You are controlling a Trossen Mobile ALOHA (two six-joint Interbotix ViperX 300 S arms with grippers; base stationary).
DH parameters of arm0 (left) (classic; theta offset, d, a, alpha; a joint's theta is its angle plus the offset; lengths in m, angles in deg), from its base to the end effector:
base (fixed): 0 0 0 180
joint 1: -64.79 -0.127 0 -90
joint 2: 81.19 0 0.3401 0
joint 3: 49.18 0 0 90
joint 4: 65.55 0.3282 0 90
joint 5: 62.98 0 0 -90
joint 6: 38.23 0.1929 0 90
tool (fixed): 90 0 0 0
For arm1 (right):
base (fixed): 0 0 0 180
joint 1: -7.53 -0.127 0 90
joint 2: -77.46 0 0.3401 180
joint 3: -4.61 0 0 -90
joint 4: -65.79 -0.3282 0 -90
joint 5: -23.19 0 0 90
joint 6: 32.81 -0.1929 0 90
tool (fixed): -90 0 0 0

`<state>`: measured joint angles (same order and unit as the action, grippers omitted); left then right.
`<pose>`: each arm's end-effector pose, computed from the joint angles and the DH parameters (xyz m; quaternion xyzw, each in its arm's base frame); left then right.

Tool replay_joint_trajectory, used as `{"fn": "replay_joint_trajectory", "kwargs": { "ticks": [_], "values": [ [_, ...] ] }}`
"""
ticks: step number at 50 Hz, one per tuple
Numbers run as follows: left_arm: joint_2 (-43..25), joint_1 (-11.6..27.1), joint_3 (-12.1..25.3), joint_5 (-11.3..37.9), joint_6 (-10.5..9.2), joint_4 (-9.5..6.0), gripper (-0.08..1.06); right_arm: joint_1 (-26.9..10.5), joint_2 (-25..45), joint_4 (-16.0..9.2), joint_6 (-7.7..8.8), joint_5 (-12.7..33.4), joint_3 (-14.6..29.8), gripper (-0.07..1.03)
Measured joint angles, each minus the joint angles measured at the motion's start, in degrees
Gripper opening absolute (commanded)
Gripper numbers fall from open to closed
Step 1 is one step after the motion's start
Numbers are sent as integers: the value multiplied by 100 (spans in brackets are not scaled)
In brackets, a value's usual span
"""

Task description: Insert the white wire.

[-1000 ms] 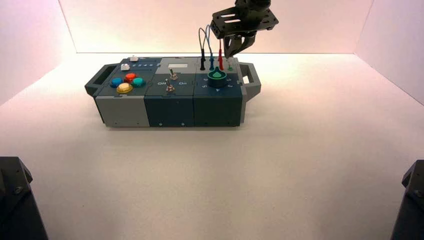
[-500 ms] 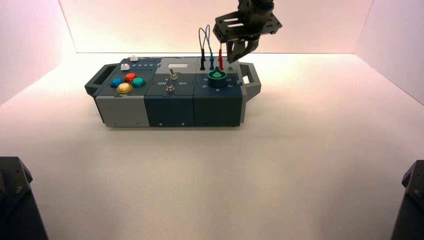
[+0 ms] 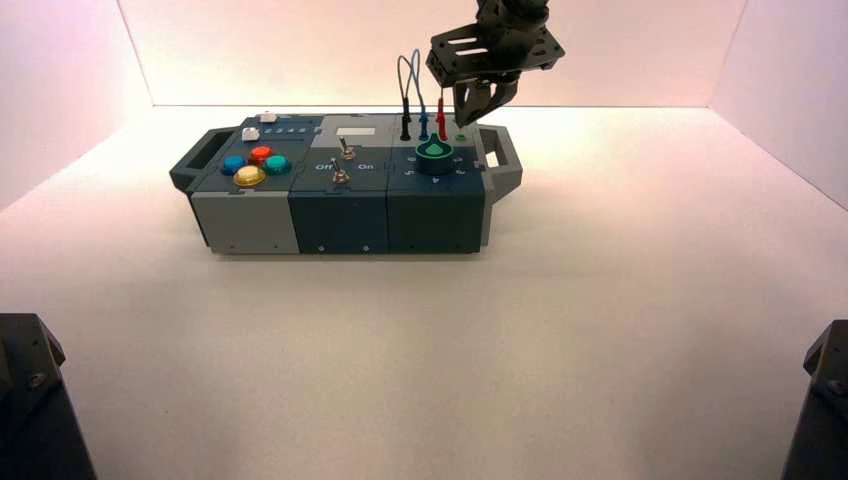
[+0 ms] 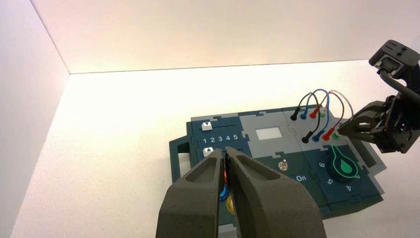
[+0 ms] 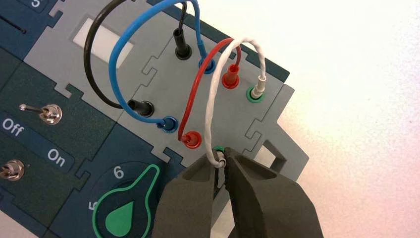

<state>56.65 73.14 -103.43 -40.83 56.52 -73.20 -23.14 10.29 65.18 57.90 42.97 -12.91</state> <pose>0.2396 -0.0449 0.2271 -0.0080 0.2468 -0.0898 0.9649 0.4109 0.2445 0.0607 -0.1326 0.4831 0.2310 0.8341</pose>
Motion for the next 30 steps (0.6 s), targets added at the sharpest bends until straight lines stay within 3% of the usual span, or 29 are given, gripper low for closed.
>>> {"fn": "replay_joint_trajectory", "kwargs": {
  "ticks": [30],
  "values": [
    [-229,0,26,88,9,0,2,-114,167,9,0,132,158,-2]
  ]
}}
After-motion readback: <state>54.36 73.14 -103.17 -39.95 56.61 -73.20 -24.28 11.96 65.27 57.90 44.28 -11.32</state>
